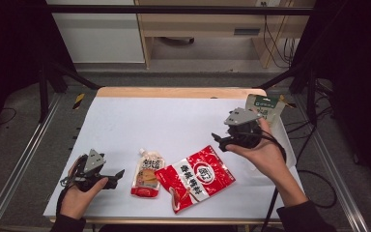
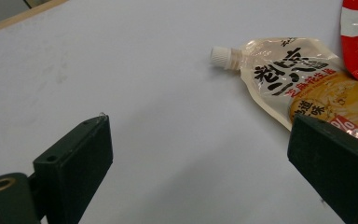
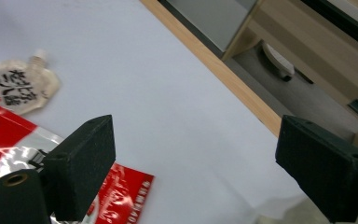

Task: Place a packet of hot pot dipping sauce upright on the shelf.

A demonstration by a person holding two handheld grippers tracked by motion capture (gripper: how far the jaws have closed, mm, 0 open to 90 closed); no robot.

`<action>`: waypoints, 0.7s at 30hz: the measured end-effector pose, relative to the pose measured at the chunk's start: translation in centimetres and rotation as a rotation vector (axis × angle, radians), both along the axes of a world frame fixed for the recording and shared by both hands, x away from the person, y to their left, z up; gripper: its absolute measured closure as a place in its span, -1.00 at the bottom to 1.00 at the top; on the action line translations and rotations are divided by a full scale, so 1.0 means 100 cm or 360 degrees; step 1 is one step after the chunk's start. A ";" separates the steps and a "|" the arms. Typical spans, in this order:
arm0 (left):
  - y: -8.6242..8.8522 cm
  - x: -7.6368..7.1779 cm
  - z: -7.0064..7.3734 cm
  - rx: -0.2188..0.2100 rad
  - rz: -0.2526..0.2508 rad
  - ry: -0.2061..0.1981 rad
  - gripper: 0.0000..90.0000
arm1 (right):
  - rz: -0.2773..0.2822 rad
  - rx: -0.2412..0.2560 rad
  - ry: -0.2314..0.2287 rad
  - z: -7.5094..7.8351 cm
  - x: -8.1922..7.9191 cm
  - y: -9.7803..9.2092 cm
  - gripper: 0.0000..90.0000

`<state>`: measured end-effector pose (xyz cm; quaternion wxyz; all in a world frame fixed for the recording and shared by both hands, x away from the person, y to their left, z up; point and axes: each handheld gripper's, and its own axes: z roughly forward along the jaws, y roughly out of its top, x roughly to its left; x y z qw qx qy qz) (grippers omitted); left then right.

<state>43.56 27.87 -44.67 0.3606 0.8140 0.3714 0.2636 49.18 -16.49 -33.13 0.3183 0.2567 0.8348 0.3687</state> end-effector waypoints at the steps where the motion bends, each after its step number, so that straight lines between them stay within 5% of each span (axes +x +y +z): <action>1: -0.001 0.000 0.000 -0.0003 -0.0006 0.0000 -0.85 | 0.0024 0.0002 0.0008 -0.003 -0.002 0.008 -0.71; 21: -0.011 -0.004 0.000 0.0019 -0.0064 0.0022 -0.86 | 0.0192 0.0096 0.0208 -0.044 -0.009 0.091 -0.27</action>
